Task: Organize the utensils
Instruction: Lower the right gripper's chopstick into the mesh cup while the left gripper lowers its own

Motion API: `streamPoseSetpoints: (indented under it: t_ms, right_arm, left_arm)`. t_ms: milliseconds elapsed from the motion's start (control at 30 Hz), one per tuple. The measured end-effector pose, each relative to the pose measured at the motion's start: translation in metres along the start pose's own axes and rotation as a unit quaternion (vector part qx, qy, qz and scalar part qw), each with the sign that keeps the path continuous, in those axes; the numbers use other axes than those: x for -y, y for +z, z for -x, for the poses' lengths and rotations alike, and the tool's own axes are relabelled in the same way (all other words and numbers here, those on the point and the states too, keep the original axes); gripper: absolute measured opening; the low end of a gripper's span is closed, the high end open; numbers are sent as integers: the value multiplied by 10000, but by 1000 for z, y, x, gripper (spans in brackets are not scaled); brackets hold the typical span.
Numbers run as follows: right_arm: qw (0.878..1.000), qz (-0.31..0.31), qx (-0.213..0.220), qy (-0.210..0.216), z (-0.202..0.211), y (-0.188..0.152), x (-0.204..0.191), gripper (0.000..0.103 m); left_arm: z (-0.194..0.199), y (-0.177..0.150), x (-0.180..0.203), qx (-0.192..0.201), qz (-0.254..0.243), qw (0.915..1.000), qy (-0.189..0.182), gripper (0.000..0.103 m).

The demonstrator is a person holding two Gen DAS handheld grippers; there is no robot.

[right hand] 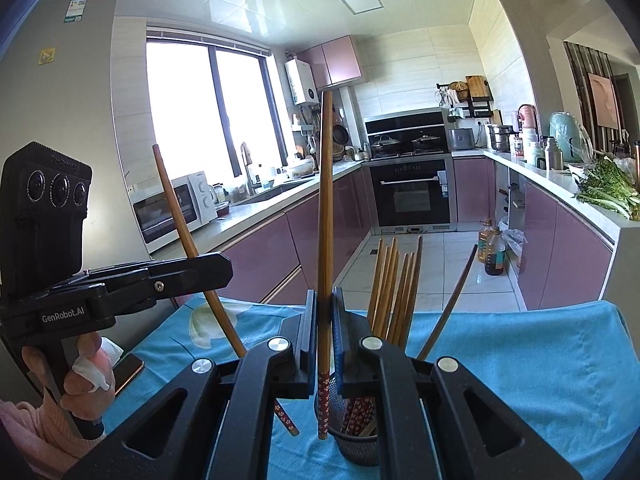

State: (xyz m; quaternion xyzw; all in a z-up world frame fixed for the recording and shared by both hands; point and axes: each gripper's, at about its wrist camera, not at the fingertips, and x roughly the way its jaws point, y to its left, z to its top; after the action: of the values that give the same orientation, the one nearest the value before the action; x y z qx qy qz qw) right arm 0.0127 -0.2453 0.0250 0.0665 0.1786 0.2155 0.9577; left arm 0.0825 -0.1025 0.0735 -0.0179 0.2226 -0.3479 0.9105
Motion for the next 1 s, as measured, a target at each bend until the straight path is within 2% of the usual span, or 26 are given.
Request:
streamPoseSetpoints:
  t_ms: [267, 567, 1000]
  right_arm:
    - [9999, -52, 82, -97, -4, 4, 7, 6]
    - [9997, -145, -39, -213, -15, -6, 7, 6]
    - [9987, -225, -366, -271, -33, -20, 9, 6]
  left_arm:
    - [-4, 6, -3, 137, 35, 9999, 0, 8]
    - [-12, 0, -2, 80, 51, 9998, 159, 8]
    - [-28, -16, 7, -580, -232, 9980, 110, 8]
